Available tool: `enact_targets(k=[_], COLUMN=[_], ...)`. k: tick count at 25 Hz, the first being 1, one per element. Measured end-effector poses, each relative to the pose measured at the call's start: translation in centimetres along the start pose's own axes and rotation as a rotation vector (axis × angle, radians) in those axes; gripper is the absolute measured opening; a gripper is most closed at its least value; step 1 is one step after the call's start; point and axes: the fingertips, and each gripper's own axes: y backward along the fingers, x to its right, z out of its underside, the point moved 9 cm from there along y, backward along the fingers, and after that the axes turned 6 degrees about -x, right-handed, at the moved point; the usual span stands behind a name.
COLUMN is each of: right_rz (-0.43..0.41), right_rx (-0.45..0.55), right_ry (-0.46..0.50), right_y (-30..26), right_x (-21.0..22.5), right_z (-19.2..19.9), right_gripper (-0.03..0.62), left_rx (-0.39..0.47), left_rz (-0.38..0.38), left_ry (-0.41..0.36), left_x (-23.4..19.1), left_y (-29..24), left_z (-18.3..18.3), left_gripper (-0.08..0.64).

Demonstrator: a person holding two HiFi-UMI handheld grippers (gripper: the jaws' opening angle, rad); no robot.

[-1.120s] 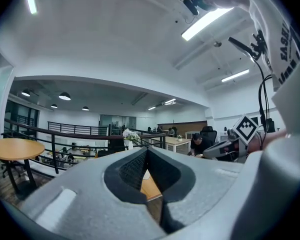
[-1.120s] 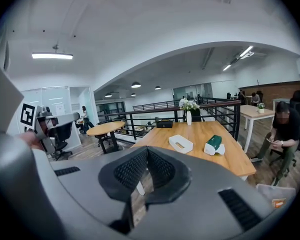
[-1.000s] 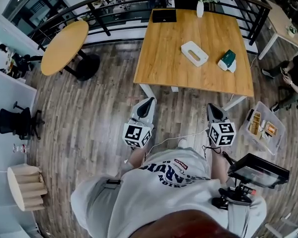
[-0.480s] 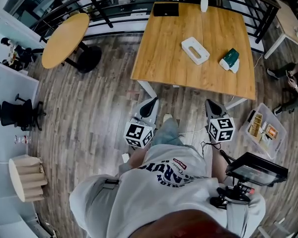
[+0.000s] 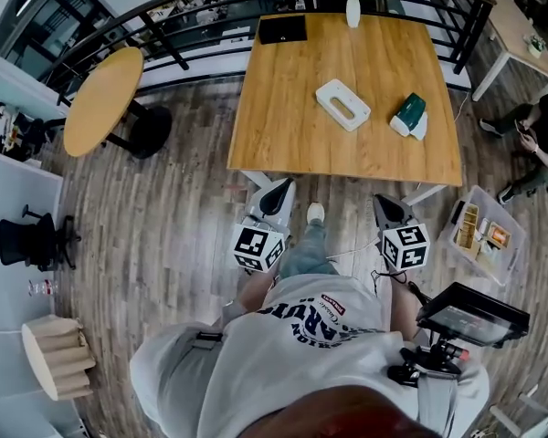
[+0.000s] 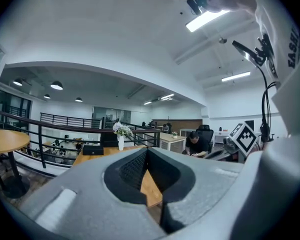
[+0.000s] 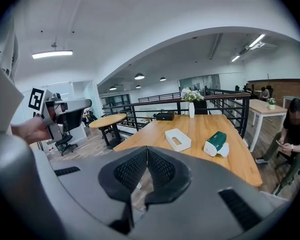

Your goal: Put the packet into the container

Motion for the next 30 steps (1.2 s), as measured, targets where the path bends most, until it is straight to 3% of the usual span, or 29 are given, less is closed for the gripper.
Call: enact_targets(k=[7,15,21,30], right_rz=[0.055,0.043,0.061,0.133], right_rx=[-0.007,-0.020,0.026,0.094], right_ry=[-0.018,0.015,0.027,0.060], right_y=[-2.2,-7.2,-11.9,-17.7], right_x=[2.7,3.7,4.3,5.1], right_z=[-1.8,-6.1,-11.7,-21.8], right_gripper=[0.009,0.009,0.009,0.009], left_rx=[-0.020,-0.005,0.019,0.114], left_rz=[0.011,0.006,0.022,0.071], left_ry=[0.016,0.051,0.044,0.009], left_x=[-2.8,-7.6,-13.0,-21.0], left_y=[-3.9,-8.4,-12.5,-17.9], left_z=[0.9,0.2,-1.5,-7.0], left_gripper=[0.000,0.000,0.000,0.000])
